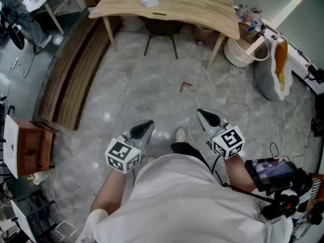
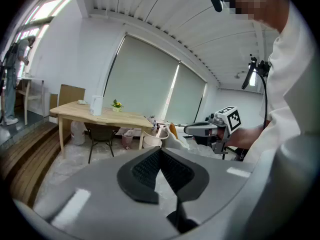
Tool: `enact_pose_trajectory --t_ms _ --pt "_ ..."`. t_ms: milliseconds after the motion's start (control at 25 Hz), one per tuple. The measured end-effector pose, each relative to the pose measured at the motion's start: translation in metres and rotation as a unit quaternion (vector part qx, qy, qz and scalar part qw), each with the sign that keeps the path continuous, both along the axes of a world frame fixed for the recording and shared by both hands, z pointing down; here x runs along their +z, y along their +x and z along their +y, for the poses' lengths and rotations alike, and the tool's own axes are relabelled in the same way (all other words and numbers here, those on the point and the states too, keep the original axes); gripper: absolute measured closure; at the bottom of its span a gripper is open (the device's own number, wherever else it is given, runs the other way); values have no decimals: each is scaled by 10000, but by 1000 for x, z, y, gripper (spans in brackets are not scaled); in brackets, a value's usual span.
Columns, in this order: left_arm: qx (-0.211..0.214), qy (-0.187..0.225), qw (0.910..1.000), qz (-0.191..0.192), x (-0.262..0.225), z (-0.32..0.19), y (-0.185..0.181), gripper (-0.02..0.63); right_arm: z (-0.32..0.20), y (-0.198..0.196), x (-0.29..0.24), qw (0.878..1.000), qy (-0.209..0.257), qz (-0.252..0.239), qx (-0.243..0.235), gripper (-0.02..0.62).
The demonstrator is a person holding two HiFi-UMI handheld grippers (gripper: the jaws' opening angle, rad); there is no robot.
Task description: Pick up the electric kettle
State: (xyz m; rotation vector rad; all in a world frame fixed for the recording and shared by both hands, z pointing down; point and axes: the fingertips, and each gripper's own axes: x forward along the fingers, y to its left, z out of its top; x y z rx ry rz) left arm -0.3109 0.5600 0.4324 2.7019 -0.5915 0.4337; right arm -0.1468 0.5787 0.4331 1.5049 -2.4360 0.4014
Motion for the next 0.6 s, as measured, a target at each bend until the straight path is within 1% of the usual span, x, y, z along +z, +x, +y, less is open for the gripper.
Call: enact_pose_trajectory --t_ms 200,360,480,600 --pt "73 144 9999 -10 -6 -55 87 604 -62 76 -6 9998 154 49 -124 594" --pt "139 210 9996 -85 -13 -92 144 604 -98 119 -10 9995 196 32 -258 594" --pt "62 257 9996 -112 -13 -116 177 604 -119 147 -2 9993 102 90 -344 594" --pt "-125 211 9997 -72 -9 -143 196 604 -143 166 10 9994 -4 96 -346 594"
